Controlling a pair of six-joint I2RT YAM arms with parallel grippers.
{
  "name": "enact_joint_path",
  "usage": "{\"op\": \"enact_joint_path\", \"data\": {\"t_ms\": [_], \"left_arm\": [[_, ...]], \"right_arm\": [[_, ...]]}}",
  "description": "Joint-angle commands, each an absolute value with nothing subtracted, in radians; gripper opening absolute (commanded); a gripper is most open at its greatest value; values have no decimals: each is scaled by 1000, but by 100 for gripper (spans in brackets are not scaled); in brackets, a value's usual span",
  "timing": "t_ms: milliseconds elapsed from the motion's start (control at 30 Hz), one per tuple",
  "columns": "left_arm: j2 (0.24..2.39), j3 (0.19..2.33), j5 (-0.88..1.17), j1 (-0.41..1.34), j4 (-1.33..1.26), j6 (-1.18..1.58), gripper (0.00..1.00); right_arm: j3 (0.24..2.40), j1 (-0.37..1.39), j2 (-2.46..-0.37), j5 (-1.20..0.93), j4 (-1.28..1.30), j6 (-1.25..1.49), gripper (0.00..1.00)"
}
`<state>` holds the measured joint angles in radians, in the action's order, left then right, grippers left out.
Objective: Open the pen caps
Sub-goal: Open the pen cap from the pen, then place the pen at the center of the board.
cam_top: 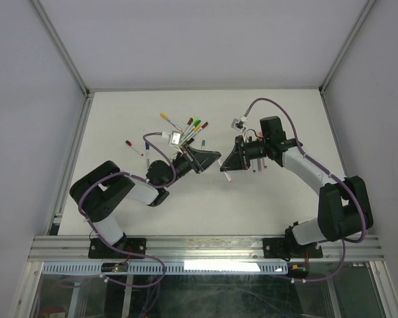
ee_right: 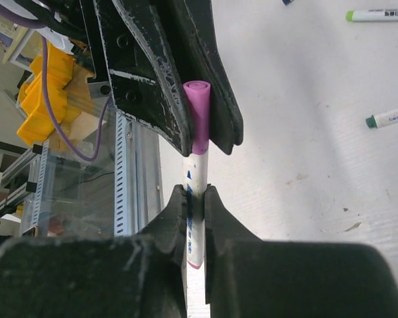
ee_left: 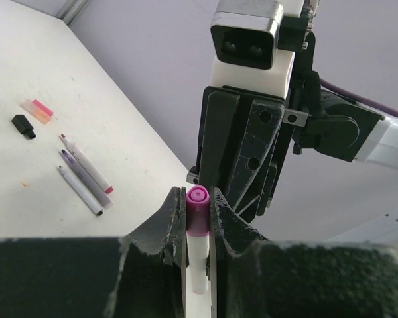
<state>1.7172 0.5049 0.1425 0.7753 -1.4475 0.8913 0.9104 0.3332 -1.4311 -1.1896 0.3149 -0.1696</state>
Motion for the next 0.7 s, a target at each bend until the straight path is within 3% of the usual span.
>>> {"op": "enact_joint_path", "data": {"t_ms": [0, 500, 667], "left_arm": [[1612, 496, 41, 672, -1740, 893, 0], [1592, 613, 75, 406, -1664, 989, 0], [1535, 593, 109, 382, -1590, 962, 0]], "right_arm": [[920, 347, -1452, -1202, 432, -208, 0], [937, 401, -1541, -1161, 468, -223, 0], [934, 378, -1540, -934, 426, -151, 0]]}}
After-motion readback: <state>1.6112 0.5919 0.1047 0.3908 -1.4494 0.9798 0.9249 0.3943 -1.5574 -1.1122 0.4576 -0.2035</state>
